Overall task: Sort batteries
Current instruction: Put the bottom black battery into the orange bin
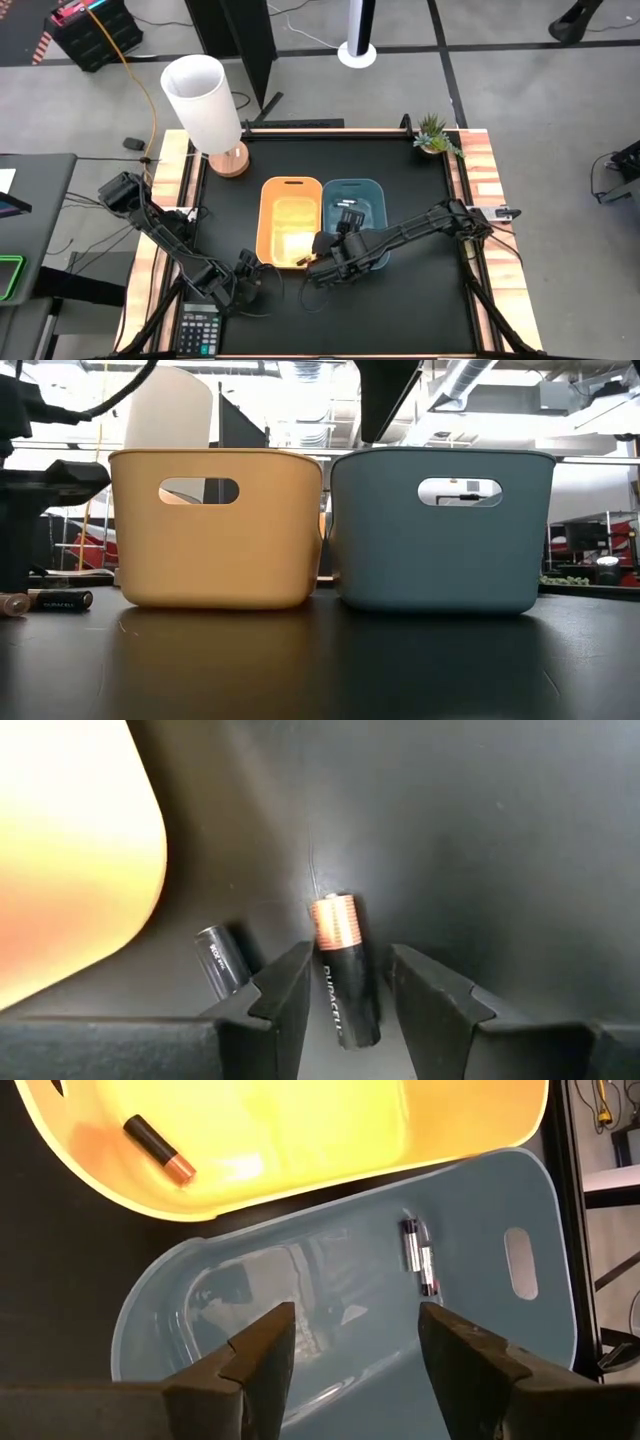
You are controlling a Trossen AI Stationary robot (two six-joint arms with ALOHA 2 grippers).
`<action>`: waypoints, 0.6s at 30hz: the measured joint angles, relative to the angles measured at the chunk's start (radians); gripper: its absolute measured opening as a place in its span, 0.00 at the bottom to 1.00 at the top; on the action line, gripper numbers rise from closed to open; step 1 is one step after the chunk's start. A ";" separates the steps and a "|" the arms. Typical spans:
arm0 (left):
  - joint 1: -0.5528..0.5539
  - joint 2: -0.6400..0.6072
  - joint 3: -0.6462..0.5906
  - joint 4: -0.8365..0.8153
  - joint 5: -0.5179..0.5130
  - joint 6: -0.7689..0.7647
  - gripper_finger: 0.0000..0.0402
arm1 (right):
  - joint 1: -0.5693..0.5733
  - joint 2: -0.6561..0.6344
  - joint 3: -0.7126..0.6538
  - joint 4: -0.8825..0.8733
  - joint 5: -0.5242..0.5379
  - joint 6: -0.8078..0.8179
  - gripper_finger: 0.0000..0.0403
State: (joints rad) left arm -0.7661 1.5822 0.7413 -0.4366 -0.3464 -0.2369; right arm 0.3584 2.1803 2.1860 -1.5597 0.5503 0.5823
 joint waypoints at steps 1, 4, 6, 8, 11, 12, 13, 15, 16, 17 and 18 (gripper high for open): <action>0.002 0.000 0.000 0.000 0.006 -0.009 0.33 | 0.000 0.000 0.000 0.000 0.000 0.000 0.56; 0.007 0.001 -0.001 0.000 0.018 -0.029 0.31 | 0.000 0.000 0.000 0.001 0.000 0.000 0.56; 0.007 0.002 -0.001 0.000 0.023 -0.034 0.26 | -0.001 0.000 0.000 0.002 0.000 0.000 0.56; 0.006 0.002 -0.002 0.003 0.031 -0.036 0.19 | -0.001 0.000 0.000 0.003 0.000 0.001 0.56; 0.006 0.003 -0.002 0.000 0.030 -0.038 0.09 | -0.001 0.000 0.000 0.003 0.000 0.003 0.56; 0.006 0.003 -0.002 -0.001 0.030 -0.038 0.09 | -0.001 0.000 0.000 0.003 0.000 0.003 0.56; 0.006 0.003 -0.002 -0.001 0.030 -0.039 0.09 | -0.001 0.000 0.000 0.003 0.000 0.003 0.56; 0.006 0.003 -0.002 0.000 0.030 -0.039 0.09 | -0.001 0.000 0.000 0.003 0.000 0.003 0.56; 0.006 0.003 -0.002 0.000 0.030 -0.040 0.09 | -0.001 0.000 0.000 0.003 0.000 0.003 0.56; 0.006 0.003 0.001 -0.001 0.031 -0.041 0.09 | -0.001 0.000 0.000 0.003 0.000 0.003 0.56; 0.006 0.004 0.007 -0.007 0.031 -0.042 0.09 | -0.001 0.000 0.000 0.003 0.000 0.003 0.56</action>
State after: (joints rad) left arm -0.7597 1.5857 0.7486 -0.4433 -0.3151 -0.2789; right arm 0.3576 2.1803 2.1860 -1.5570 0.5503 0.5858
